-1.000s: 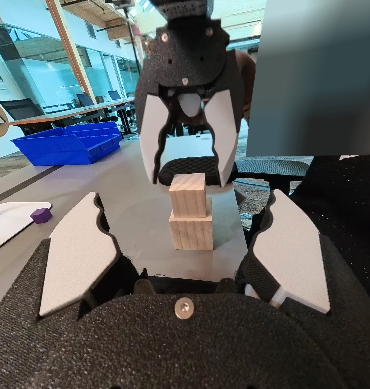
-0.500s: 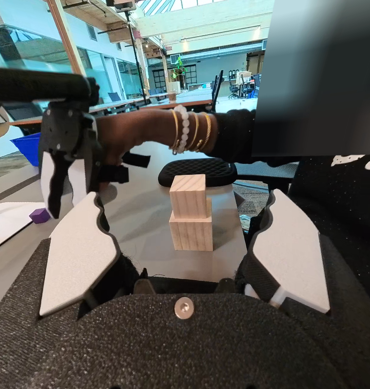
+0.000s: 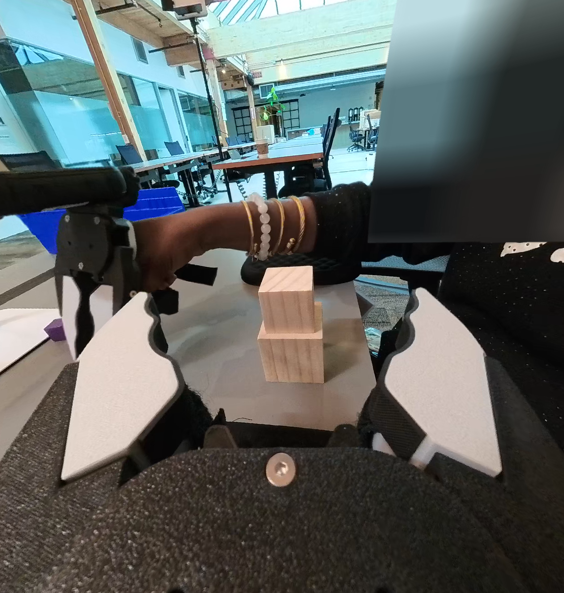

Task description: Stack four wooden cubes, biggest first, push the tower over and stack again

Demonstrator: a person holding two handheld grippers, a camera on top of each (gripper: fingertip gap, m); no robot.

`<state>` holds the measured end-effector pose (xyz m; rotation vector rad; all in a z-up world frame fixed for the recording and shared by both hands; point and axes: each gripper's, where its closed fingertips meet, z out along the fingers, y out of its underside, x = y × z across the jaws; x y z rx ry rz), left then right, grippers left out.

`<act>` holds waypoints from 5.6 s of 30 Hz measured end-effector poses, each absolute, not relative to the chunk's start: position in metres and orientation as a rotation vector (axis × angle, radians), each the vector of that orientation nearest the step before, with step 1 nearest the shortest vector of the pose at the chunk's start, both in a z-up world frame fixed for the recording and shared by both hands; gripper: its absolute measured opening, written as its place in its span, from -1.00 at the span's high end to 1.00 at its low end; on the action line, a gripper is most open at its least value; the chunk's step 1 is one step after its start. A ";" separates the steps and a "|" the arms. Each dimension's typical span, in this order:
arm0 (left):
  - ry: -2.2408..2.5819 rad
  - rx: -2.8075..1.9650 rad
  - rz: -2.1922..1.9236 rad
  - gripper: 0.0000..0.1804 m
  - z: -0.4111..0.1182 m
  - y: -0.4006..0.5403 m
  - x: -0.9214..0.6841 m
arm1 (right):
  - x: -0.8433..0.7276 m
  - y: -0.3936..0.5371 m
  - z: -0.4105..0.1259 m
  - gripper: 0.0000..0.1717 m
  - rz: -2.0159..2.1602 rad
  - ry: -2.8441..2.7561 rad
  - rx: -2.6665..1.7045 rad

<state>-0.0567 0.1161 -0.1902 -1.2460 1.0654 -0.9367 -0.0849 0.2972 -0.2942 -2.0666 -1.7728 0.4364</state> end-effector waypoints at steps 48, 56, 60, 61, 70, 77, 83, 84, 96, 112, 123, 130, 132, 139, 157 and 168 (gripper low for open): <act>1.048 -1.242 -0.949 -0.51 -0.188 0.116 -0.059 | -0.025 0.122 -0.206 0.55 0.486 -2.145 -1.752; 1.051 -1.241 -0.944 -0.51 -0.188 0.116 -0.058 | -0.018 0.209 -0.175 0.37 0.456 -1.833 -1.762; 1.050 -1.241 -0.946 -0.50 -0.188 0.116 -0.058 | -0.019 0.258 -0.197 0.36 0.629 -1.845 -1.770; 1.047 -1.241 -0.947 -0.50 -0.188 0.117 -0.059 | -0.018 0.266 -0.203 0.35 0.646 -1.852 -1.783; 1.035 -1.232 -0.970 -0.49 -0.186 0.117 -0.060 | -0.017 0.306 -0.249 0.51 0.701 -1.794 -1.883; 1.037 -1.236 -0.968 -0.49 -0.187 0.117 -0.060 | -0.017 0.271 -0.253 0.52 0.751 -1.887 -1.822; 1.046 -1.240 -0.956 -0.49 -0.188 0.117 -0.059 | -0.020 0.233 -0.261 0.52 0.654 -1.974 -1.828; 1.046 -1.240 -0.955 -0.49 -0.188 0.117 -0.059 | -0.022 0.228 -0.261 0.51 0.650 -1.961 -1.844; 1.046 -1.239 -0.954 -0.48 -0.188 0.117 -0.059 | -0.028 0.212 -0.284 0.51 0.445 -1.938 -1.911; 1.046 -1.242 -0.951 -0.48 -0.188 0.117 -0.058 | -0.021 0.200 -0.232 0.69 0.407 -1.935 -1.853; 1.054 -1.241 -0.947 -0.48 -0.189 0.117 -0.058 | -0.021 0.134 -0.179 0.69 0.484 -2.014 -1.787; 1.053 -1.241 -0.947 -0.48 -0.189 0.117 -0.058 | -0.021 0.129 -0.194 0.69 0.424 -2.055 -1.806; 1.052 -1.240 -0.950 -0.47 -0.189 0.117 -0.058 | -0.021 0.128 -0.195 0.69 0.433 -2.053 -1.809; 1.053 -1.238 -0.949 -0.47 -0.188 0.116 -0.058 | -0.022 0.125 -0.199 0.69 0.429 -2.061 -1.810; 1.054 -1.234 -0.949 -0.47 -0.188 0.116 -0.058 | -0.023 0.120 -0.202 0.41 0.448 -2.065 -1.792; 1.059 -1.232 -0.948 -0.48 -0.188 0.115 -0.058 | -0.027 0.175 -0.160 0.34 0.576 -1.848 -1.749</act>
